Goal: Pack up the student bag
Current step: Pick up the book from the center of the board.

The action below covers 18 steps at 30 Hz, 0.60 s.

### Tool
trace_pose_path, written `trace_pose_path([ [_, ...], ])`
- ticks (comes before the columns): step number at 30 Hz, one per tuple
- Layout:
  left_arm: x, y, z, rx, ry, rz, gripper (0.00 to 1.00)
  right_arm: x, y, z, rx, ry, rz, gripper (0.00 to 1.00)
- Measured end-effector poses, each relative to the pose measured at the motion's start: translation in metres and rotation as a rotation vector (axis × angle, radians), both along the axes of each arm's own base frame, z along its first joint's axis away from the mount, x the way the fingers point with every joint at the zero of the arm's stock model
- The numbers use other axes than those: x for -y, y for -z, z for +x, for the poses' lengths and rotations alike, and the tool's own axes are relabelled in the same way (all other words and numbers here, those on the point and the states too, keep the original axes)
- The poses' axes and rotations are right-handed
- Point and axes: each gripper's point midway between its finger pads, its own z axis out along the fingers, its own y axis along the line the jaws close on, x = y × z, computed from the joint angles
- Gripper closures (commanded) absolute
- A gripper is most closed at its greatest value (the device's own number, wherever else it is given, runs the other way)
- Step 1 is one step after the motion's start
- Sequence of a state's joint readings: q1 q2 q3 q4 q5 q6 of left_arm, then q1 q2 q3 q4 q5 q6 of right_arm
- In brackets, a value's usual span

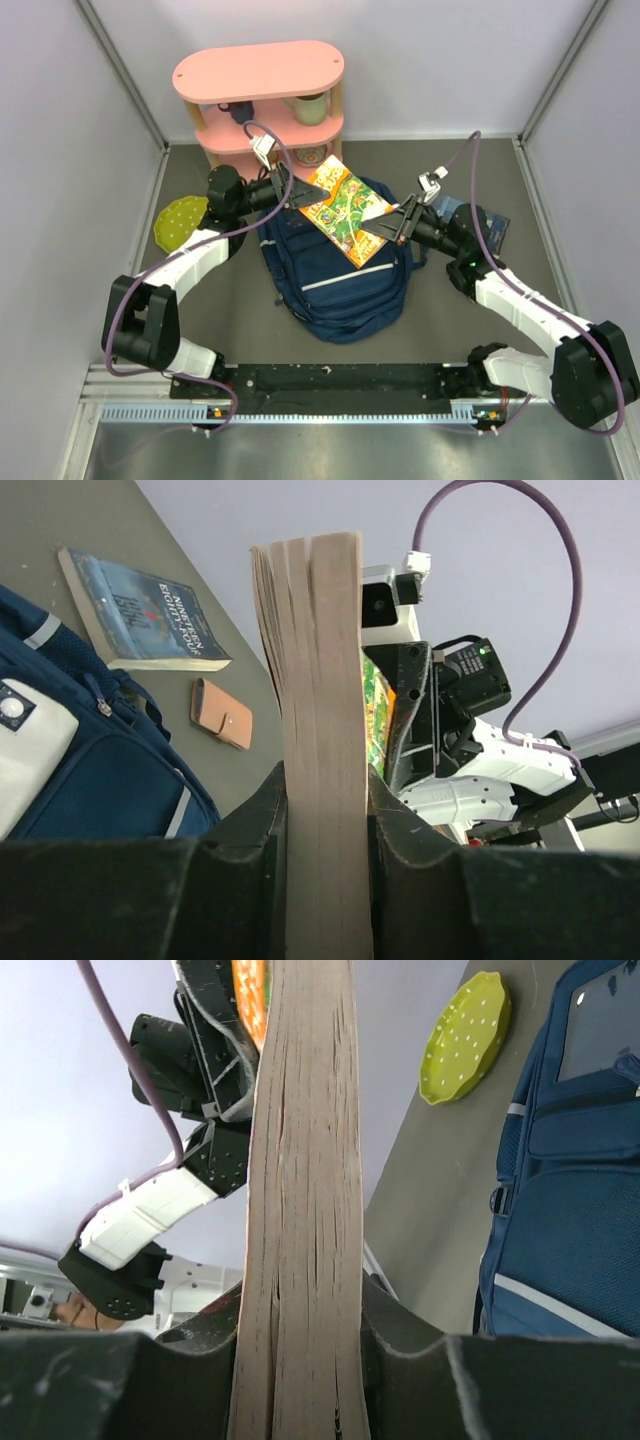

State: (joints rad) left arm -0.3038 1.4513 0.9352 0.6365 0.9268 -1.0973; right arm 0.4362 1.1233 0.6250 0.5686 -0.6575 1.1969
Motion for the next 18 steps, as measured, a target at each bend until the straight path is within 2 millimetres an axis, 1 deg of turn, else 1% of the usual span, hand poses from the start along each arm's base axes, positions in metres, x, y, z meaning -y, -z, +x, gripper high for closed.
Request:
trace_pose_path([
  [1, 0.000, -0.003, -0.001, 0.008, 0.004, -0.004, 1.00, 0.000, 0.002, 0.000, -0.009, 0.002, -0.004, 0.72],
  [2, 0.000, -0.004, -0.001, 0.016, 0.005, -0.007, 1.00, 0.000, 0.002, 0.001, -0.011, 0.005, -0.004, 0.63],
  [3, 0.000, -0.005, -0.001, 0.019, 0.004, -0.007, 1.00, 0.000, 0.002, 0.001, -0.011, 0.006, -0.005, 0.53],
  [4, 0.000, -0.004, 0.000, 0.019, -0.001, -0.007, 1.00, 0.000, 0.003, 0.002, -0.011, 0.010, -0.006, 0.34],
  [6, 0.001, -0.003, 0.002, 0.017, -0.014, -0.002, 1.00, 0.001, 0.005, 0.005, -0.017, 0.027, -0.014, 0.24],
  [7, 0.001, -0.001, 0.003, 0.018, -0.021, 0.003, 1.00, 0.002, 0.006, 0.006, -0.016, 0.037, -0.019, 0.15],
  [10, 0.000, 0.005, 0.005, -0.002, -0.056, 0.010, 1.00, 0.008, 0.009, 0.009, -0.015, 0.086, -0.044, 0.07],
  [12, -0.002, 0.008, 0.006, -0.016, -0.087, 0.007, 1.00, 0.014, 0.010, 0.010, -0.013, 0.133, -0.060, 0.05],
  [15, -0.006, 0.013, 0.006, -0.043, -0.130, -0.012, 1.00, 0.026, 0.012, 0.006, -0.005, 0.198, -0.061, 0.05],
  [18, -0.009, 0.018, 0.008, -0.070, -0.162, -0.043, 1.00, 0.036, 0.029, 0.001, -0.034, 0.245, -0.063, 0.05],
])
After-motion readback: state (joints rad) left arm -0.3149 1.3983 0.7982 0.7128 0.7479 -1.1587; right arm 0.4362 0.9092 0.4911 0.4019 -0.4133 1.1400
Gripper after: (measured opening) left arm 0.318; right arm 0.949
